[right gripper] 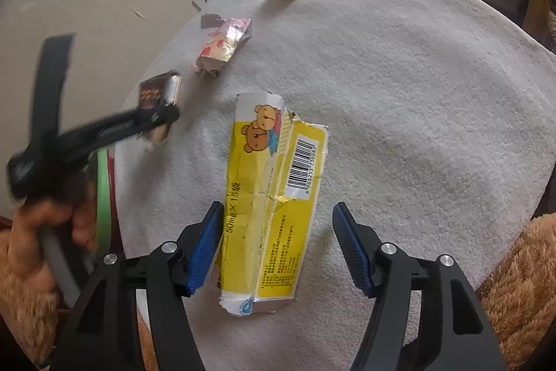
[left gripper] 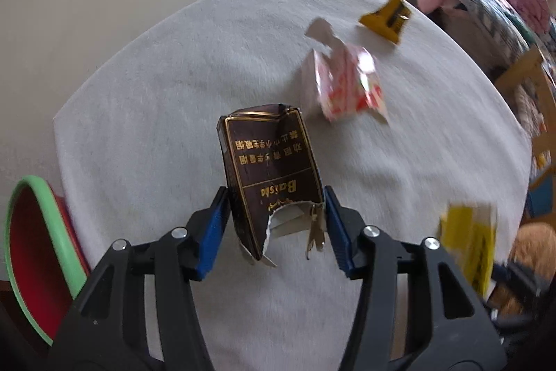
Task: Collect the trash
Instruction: 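Carry the brown carton and yellow carton over the red bin with both tools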
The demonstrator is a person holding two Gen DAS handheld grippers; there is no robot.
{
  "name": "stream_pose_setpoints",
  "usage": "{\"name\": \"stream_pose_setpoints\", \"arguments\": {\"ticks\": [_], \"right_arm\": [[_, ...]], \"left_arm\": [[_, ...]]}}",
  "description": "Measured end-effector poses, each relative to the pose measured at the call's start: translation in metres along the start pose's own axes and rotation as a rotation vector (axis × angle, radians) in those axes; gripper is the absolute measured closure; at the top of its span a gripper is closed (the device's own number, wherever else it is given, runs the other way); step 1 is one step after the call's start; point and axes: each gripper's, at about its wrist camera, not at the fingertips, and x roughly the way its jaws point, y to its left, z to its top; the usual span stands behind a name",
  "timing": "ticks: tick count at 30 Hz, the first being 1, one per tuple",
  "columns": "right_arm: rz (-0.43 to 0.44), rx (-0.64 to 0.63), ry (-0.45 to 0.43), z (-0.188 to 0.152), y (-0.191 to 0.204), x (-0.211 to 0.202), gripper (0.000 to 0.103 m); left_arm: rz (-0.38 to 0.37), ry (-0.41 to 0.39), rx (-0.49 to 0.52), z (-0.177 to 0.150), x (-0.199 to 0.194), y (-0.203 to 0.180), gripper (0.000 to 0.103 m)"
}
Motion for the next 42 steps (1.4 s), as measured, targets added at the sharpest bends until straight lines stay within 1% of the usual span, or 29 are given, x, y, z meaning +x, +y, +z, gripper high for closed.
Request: {"name": "stream_pose_setpoints", "arguments": {"ticks": [2, 3, 4, 8, 9, 12, 13, 14, 15, 16, 21, 23, 25, 26, 27, 30, 33, 35, 37, 42], "right_arm": [[-0.004, -0.006, -0.001, 0.000, 0.002, 0.000, 0.040], [-0.006, -0.008, -0.001, 0.000, 0.002, 0.000, 0.040], [-0.008, -0.007, -0.002, 0.000, 0.002, 0.000, 0.040], [-0.010, -0.001, -0.002, 0.000, 0.002, 0.001, 0.039], [-0.010, -0.002, -0.001, 0.000, 0.002, 0.001, 0.039], [-0.010, 0.001, -0.002, 0.000, 0.002, 0.000, 0.039], [-0.010, 0.002, -0.001, 0.000, 0.002, 0.000, 0.039], [-0.010, 0.003, -0.001, 0.000, 0.002, 0.000, 0.038], [-0.010, 0.004, -0.001, 0.000, 0.002, 0.000, 0.038], [-0.010, 0.004, 0.000, 0.000, 0.002, 0.001, 0.038], [-0.015, 0.000, -0.002, 0.000, 0.002, 0.001, 0.038], [-0.017, 0.001, -0.002, 0.000, 0.003, 0.001, 0.038], [-0.020, -0.001, -0.001, 0.000, 0.003, 0.002, 0.038], [-0.021, -0.002, -0.002, 0.000, 0.004, 0.002, 0.038], [-0.023, -0.003, -0.002, 0.000, 0.004, 0.002, 0.038], [-0.024, -0.001, -0.002, 0.000, 0.004, 0.002, 0.038], [-0.026, -0.005, 0.002, 0.000, 0.004, 0.004, 0.038], [-0.029, -0.007, 0.003, 0.000, 0.005, 0.004, 0.036], [-0.030, -0.005, 0.005, -0.001, 0.005, 0.005, 0.035], [-0.028, -0.010, 0.012, -0.001, 0.006, 0.006, 0.035]], "left_arm": [[0.015, -0.007, 0.024, -0.007, -0.003, -0.005, 0.044], [0.025, -0.006, 0.024, -0.010, -0.004, -0.006, 0.033], [0.023, -0.010, 0.019, -0.007, -0.004, -0.005, 0.030], [0.010, -0.011, 0.026, 0.001, 0.002, -0.007, 0.030], [0.010, -0.006, 0.031, 0.002, 0.005, -0.009, 0.031], [0.023, 0.002, 0.033, 0.001, 0.008, -0.011, 0.040], [0.030, -0.002, 0.029, 0.001, 0.009, -0.010, 0.050], [0.032, -0.003, 0.023, 0.000, 0.009, -0.008, 0.056], [0.032, -0.004, 0.017, -0.001, 0.008, -0.005, 0.059], [0.014, -0.005, 0.004, -0.001, 0.007, -0.002, 0.060], [0.017, -0.012, 0.003, -0.007, 0.006, 0.001, 0.059], [0.017, -0.003, 0.008, -0.008, 0.009, -0.002, 0.056], [0.019, 0.020, 0.019, -0.010, 0.017, -0.004, 0.048], [0.025, 0.039, 0.027, -0.010, 0.023, -0.005, 0.048], [0.021, 0.028, 0.017, -0.012, 0.024, -0.003, 0.048], [0.009, 0.034, -0.009, -0.014, 0.021, 0.001, 0.055], [-0.002, 0.018, -0.028, -0.013, 0.015, 0.006, 0.055], [0.000, 0.007, -0.038, -0.013, 0.011, 0.009, 0.055], [0.005, 0.011, -0.046, -0.013, 0.012, 0.012, 0.054], [-0.010, 0.029, -0.060, -0.017, 0.017, 0.013, 0.055]]}}
